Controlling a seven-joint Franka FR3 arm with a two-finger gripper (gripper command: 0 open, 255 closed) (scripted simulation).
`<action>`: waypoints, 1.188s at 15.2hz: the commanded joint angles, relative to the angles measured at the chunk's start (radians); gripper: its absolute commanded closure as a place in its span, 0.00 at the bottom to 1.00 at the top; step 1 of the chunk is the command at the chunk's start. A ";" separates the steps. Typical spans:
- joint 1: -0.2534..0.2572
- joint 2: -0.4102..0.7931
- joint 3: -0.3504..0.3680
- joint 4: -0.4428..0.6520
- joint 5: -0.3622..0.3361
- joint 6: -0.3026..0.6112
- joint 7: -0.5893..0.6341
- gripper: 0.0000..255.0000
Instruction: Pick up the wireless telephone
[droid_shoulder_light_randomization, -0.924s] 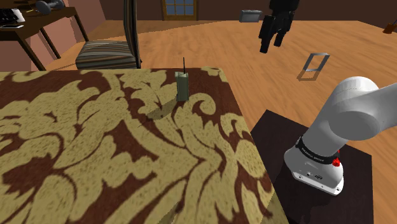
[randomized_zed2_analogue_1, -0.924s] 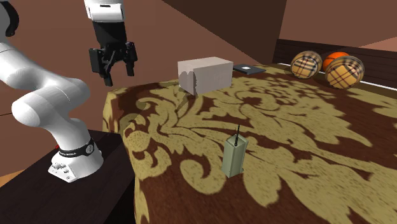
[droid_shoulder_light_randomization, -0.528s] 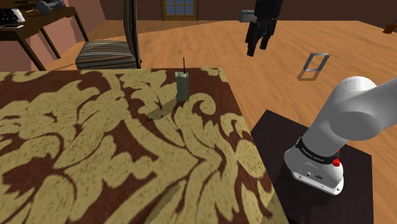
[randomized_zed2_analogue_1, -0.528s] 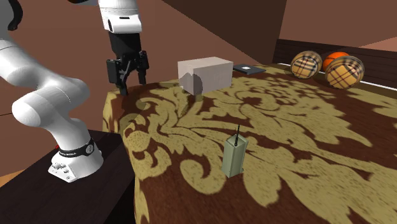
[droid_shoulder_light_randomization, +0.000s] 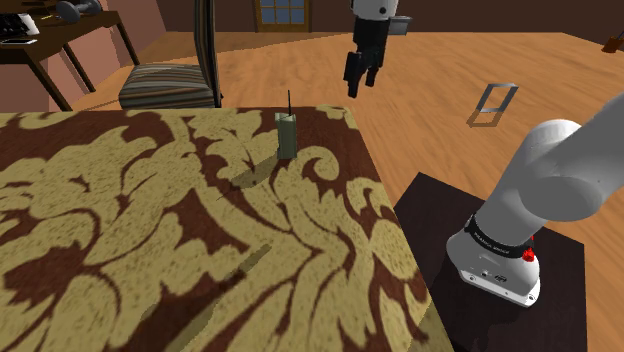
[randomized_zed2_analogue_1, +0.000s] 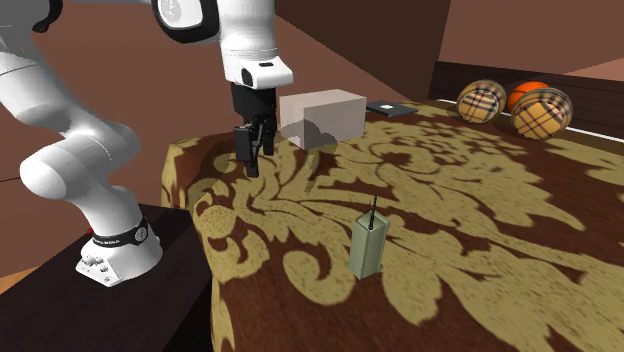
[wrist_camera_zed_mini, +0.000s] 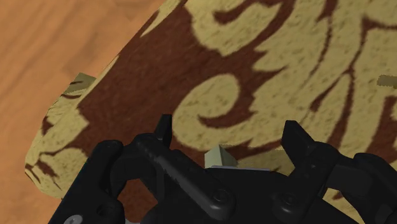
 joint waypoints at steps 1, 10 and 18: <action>0.007 0.070 -0.006 0.035 0.003 0.042 -0.031 0.00; 0.036 0.405 -0.007 0.258 0.034 0.176 -0.152 0.00; 0.047 0.705 0.016 0.544 0.057 0.211 -0.243 0.00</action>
